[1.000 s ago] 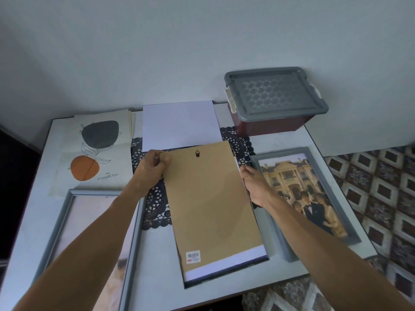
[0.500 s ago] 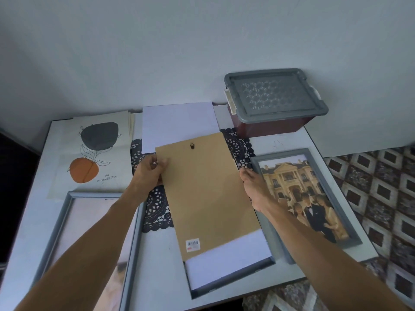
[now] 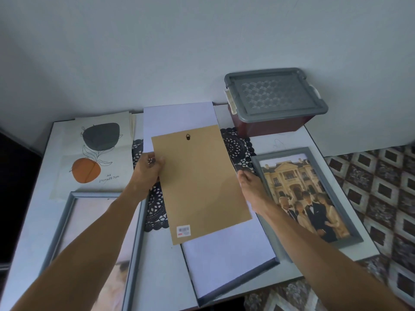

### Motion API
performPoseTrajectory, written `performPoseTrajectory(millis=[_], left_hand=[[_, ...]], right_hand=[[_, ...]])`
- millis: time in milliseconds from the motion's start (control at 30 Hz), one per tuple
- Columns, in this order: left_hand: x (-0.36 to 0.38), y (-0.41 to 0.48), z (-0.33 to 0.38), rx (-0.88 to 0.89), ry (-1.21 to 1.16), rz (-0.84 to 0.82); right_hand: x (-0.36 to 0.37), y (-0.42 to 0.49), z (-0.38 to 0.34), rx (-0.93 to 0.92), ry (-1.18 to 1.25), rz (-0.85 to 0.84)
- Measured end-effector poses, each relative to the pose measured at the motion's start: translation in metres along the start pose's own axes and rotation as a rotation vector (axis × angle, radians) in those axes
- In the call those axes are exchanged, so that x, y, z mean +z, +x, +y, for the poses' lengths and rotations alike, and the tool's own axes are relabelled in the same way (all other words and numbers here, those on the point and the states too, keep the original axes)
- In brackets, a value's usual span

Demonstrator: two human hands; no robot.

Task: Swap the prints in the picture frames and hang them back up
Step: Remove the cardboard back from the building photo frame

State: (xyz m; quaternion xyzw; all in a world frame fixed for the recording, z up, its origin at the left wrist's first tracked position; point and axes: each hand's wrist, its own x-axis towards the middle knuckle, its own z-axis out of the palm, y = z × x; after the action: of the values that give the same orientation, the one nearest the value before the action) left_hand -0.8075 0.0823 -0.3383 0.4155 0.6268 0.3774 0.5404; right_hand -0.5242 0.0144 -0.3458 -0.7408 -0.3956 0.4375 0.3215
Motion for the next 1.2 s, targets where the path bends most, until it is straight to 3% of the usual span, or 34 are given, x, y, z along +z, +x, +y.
performPoseTrajectory(millis=[100, 433, 633, 867, 1033, 1200], left_hand=[[0.002, 0.006, 0.014, 0.017, 0.046, 0.171], [-0.002, 0.008, 0.029, 0.015, -0.038, 0.373], [-0.008, 0.001, 0.03, 0.02, -0.051, 0.386], [0.006, -0.009, 0.029, 0.024, -0.081, 0.36], [0.017, -0.017, 0.023, 0.014, -0.094, 0.345], [0.013, -0.04, 0.024, 0.047, -0.064, 0.328]], right_hand=[[0.002, -0.001, 0.001, 0.001, -0.03, 0.004], [0.011, -0.016, -0.006, 0.031, -0.082, 0.038], [0.012, -0.025, -0.016, -0.141, -0.198, 0.027], [0.001, -0.027, -0.027, -0.098, 0.025, 0.058], [-0.016, -0.028, -0.021, -0.204, -0.128, -0.054], [-0.009, -0.037, -0.019, -0.133, -0.051, -0.07]])
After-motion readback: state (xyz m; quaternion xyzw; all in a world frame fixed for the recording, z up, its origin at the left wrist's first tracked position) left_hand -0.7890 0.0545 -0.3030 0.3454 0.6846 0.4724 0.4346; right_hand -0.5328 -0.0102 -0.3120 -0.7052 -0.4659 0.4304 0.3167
